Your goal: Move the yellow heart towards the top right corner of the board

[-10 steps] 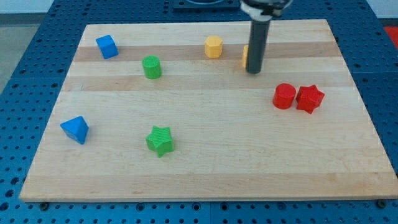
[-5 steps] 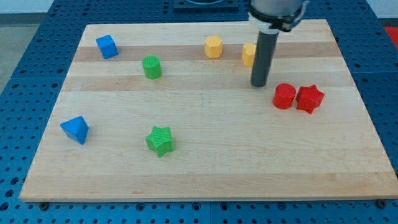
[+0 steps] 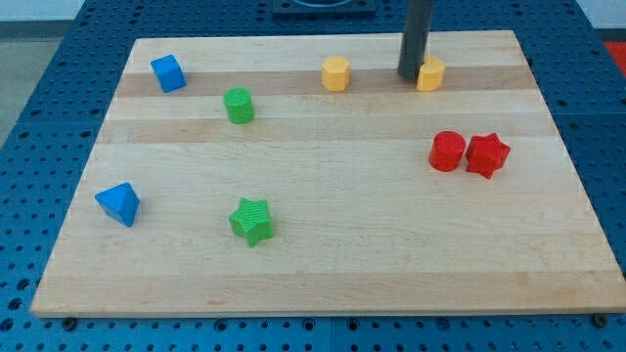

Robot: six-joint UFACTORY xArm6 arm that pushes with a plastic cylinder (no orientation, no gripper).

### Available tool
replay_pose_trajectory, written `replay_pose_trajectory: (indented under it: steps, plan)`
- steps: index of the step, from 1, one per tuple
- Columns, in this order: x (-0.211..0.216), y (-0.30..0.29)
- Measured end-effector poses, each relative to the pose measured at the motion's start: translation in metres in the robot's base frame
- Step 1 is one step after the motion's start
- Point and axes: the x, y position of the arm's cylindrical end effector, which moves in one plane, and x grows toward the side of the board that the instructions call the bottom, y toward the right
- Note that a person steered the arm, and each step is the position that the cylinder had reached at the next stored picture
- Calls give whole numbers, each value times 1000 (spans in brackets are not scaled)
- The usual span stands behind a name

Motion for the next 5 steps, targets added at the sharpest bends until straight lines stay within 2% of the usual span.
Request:
replay_pose_trajectory:
  steps: [2,3,5]
  plan:
    - [-17,42]
    - [-17,43]
    - [-16,-13]
